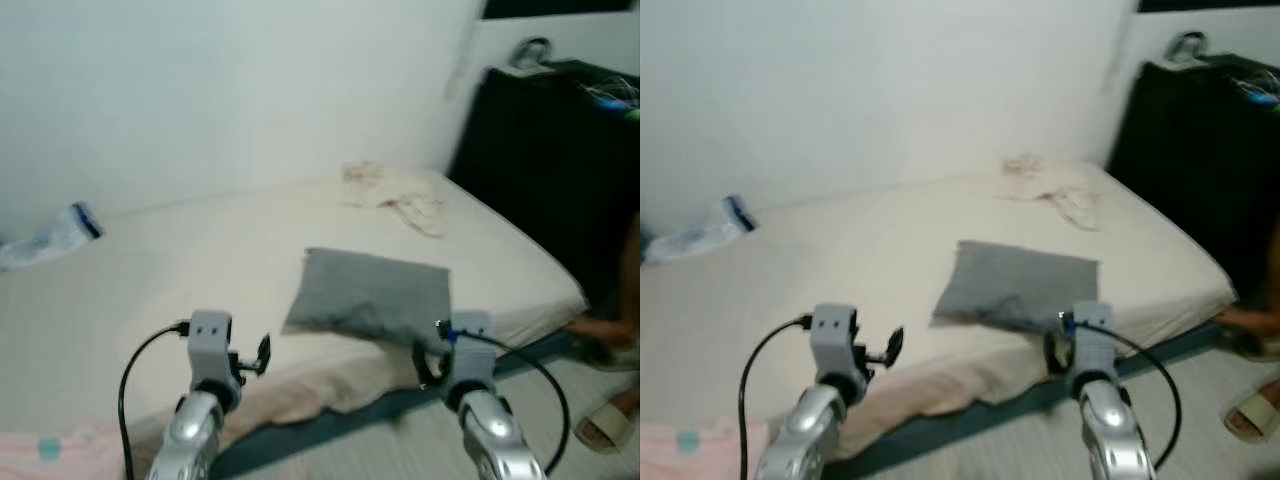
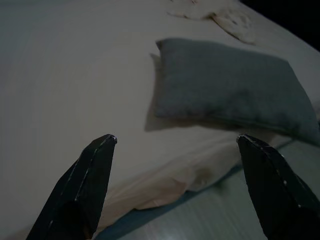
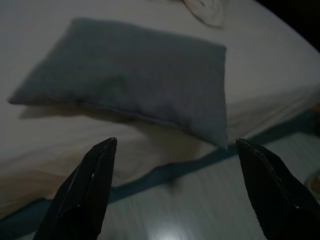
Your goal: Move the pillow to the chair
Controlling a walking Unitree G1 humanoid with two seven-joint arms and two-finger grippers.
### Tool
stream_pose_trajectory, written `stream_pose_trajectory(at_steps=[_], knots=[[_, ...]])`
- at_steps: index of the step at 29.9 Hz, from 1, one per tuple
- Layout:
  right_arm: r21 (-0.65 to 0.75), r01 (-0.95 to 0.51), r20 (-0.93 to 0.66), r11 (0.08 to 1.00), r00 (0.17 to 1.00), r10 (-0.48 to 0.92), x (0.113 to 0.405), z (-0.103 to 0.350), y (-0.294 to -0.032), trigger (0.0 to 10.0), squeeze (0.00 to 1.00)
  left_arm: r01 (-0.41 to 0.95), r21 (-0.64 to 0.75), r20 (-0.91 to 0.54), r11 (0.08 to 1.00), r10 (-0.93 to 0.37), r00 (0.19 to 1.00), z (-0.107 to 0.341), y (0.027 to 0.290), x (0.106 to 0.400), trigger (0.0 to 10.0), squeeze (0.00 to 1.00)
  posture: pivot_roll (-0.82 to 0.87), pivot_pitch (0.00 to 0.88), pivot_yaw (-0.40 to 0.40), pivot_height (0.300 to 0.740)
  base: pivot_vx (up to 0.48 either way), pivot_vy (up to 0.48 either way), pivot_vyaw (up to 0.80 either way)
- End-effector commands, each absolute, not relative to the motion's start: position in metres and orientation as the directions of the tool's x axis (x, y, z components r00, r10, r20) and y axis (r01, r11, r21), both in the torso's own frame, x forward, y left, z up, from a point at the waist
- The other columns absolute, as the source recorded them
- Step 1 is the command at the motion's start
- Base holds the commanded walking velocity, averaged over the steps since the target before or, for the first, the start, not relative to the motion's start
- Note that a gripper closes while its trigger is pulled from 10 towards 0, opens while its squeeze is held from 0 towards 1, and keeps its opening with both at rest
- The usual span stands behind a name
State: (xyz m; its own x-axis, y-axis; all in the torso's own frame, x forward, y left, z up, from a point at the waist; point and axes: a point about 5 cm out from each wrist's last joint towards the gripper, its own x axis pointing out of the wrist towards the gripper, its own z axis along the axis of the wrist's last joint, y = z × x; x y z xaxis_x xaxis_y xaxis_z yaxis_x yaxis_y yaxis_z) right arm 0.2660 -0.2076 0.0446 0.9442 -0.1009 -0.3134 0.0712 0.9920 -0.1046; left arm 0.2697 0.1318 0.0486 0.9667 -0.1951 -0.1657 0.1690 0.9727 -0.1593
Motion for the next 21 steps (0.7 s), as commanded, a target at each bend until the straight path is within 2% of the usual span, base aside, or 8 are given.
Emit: stream_pose_trajectory(at_steps=[1, 21], knots=[[-0.106, 0.067, -0.290, 0.992, 0.952, -0.096, 0.2688, 0.0485, -0.2051, 10.0, 0.00, 0.174, -0.153, -0.182, 0.973, -0.201, 0.963, 0.0472, 0.1327, 0.2695, 10.0, 0.00, -0.13, 0.011, 0.042, 0.740, 0.000, 0.000, 0.00], [-0.095, 0.061, -0.288, 0.994, 0.954, -0.086, 0.2691, 0.0481, -0.2002, 10.0, 0.00, 0.192, -0.144, -0.196, 0.971, -0.219, 0.956, 0.0467, 0.1293, 0.2691, 10.0, 0.00, -0.13, 0.015, 0.047, 0.740, 0.000, -0.323, 0.00]])
